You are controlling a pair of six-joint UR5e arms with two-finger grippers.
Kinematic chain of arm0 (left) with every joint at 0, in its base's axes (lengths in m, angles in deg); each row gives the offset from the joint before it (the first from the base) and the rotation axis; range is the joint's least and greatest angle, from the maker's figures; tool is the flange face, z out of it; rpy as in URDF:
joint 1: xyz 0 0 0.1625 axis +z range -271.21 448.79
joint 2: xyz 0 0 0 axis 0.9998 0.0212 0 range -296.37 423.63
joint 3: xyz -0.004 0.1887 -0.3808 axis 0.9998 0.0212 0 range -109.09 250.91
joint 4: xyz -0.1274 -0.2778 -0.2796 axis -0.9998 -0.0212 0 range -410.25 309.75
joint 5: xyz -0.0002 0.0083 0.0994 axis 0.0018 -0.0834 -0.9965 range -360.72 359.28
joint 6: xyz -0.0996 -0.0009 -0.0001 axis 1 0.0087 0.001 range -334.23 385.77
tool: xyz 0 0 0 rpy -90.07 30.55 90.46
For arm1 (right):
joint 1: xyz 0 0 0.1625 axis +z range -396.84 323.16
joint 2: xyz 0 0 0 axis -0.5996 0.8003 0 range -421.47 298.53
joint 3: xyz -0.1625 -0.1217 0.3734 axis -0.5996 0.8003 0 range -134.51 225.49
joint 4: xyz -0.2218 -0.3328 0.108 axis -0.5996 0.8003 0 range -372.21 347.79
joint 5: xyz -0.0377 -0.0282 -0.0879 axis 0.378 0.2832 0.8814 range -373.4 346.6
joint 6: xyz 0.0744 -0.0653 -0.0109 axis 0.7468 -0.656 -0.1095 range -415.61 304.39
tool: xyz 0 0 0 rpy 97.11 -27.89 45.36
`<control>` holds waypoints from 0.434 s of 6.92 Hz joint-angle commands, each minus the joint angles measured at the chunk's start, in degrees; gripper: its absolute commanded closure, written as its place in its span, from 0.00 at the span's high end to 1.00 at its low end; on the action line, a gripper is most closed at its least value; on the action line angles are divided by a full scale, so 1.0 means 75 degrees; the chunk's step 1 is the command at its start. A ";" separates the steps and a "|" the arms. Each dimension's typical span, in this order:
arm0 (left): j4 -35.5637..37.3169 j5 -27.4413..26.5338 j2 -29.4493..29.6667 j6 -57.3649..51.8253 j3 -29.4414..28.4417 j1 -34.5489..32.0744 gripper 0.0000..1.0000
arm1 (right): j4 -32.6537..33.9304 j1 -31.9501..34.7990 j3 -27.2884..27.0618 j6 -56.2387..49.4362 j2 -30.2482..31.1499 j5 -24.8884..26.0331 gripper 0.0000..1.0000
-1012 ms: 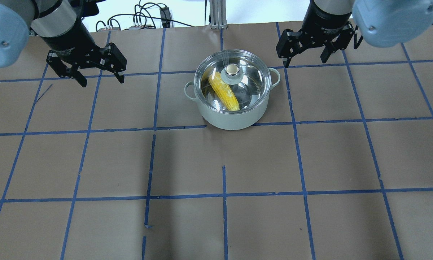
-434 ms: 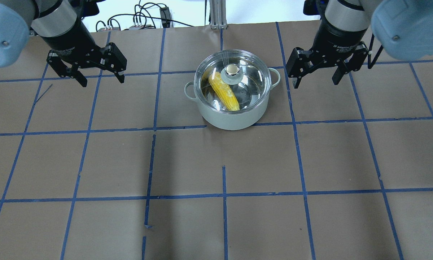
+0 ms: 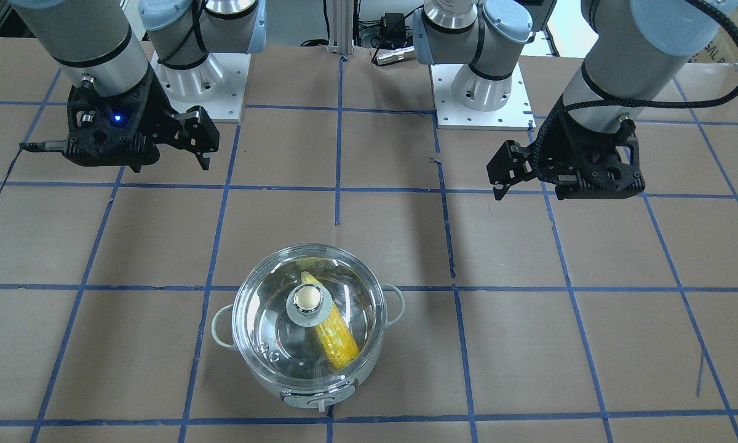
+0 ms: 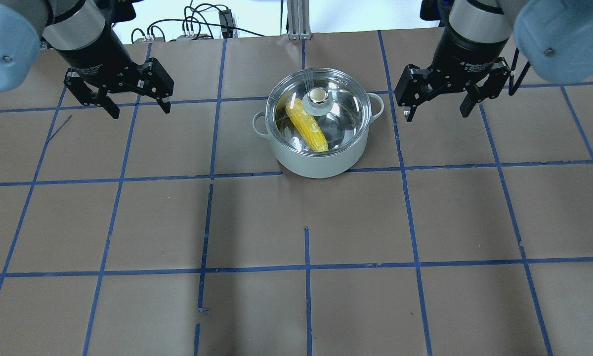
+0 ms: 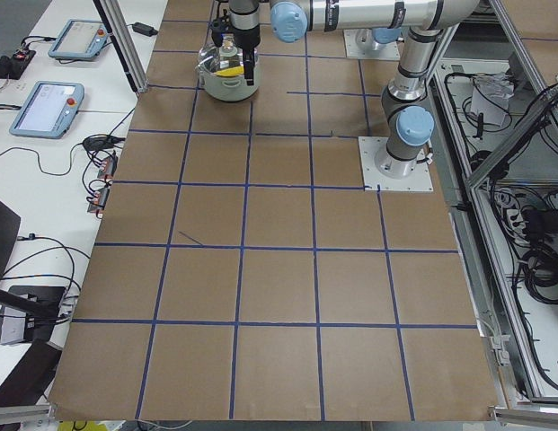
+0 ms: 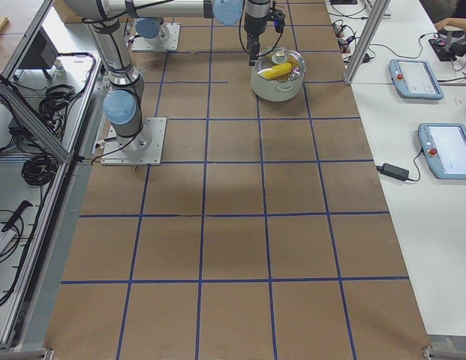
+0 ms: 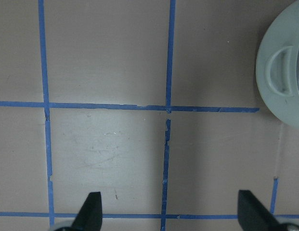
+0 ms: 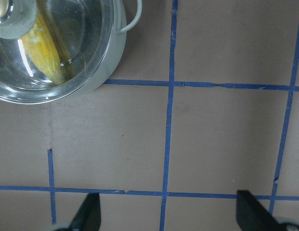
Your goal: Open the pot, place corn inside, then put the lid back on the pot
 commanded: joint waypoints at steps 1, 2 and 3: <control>0.0000 0.0016 -0.0002 0.0000 0.0001 0.0000 1.00 | 0.0050 -0.0002 -0.0017 0.0004 0.0014 0.0009 1.00; -0.0012 -0.0007 -0.0014 -0.0012 0.0013 0.0012 1.00 | 0.0050 -0.0002 -0.0017 0.0004 0.0014 0.0009 1.00; -0.0012 -0.0007 -0.0014 -0.0047 0.0013 0.0023 1.00 | 0.0050 -0.0002 -0.0028 0.0004 0.0014 0.0009 1.00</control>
